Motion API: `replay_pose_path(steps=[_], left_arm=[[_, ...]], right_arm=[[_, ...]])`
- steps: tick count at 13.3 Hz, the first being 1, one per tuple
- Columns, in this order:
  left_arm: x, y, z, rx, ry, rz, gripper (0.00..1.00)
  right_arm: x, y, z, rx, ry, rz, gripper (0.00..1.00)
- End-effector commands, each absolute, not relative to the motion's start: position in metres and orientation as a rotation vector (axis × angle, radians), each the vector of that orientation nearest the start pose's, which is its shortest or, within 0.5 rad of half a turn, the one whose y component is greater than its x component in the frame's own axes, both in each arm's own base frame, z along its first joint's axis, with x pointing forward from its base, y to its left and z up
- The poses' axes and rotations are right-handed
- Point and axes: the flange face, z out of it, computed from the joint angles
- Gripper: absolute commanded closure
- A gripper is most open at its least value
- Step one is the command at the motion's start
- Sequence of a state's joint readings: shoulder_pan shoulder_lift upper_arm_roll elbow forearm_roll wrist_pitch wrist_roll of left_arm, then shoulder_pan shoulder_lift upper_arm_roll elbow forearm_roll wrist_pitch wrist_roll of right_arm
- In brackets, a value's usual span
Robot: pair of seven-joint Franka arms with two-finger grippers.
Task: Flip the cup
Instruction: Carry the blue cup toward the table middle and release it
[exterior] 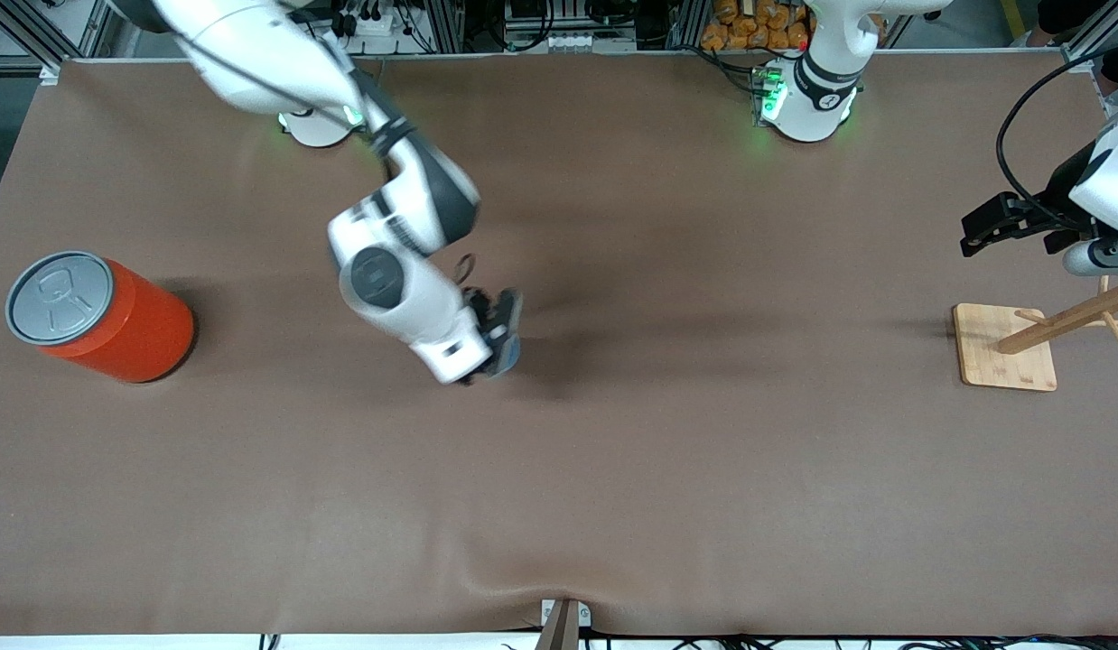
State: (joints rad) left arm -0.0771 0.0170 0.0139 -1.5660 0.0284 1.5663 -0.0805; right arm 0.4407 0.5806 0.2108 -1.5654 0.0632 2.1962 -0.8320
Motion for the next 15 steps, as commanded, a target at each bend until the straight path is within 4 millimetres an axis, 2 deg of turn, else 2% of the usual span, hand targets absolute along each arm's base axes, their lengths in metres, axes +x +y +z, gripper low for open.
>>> replay_pose_path(steps=[1,3,5,7,8,9,13,15], left_arm=[[0.561,-0.034,0.616,-3.127,0.000,0.047,0.00],[0.560,-0.035,0.616,-3.127,0.002,0.047,0.00],[0.561,-0.033,0.615,-3.127,-0.002,0.049,0.00],[0.562,-0.033,0.612,-3.126,0.000,0.056,0.00],[0.563,-0.034,0.611,-3.126,0.000,0.059,0.00],[0.563,-0.034,0.611,-3.126,0.002,0.059,0.00],[0.564,-0.035,0.608,-3.127,0.002,0.068,0.00],[0.564,-0.035,0.608,-3.125,0.005,0.068,0.00]], right_arm=[[0.559,0.443,0.293,-2.221,-2.068,-0.193,0.59],[0.552,0.457,0.280,-2.183,-2.208,-0.190,0.57],[0.542,0.483,0.262,-2.128,-2.324,-0.183,0.54],[0.530,0.502,0.246,-2.154,-2.330,-0.187,0.50],[0.526,0.506,0.238,-2.188,-2.332,-0.197,0.37],[0.524,0.507,0.235,-2.213,-2.343,-0.197,0.01],[0.526,0.507,0.242,-2.235,-2.339,-0.206,0.00],[0.535,0.501,0.256,-2.269,-2.296,-0.231,0.00]])
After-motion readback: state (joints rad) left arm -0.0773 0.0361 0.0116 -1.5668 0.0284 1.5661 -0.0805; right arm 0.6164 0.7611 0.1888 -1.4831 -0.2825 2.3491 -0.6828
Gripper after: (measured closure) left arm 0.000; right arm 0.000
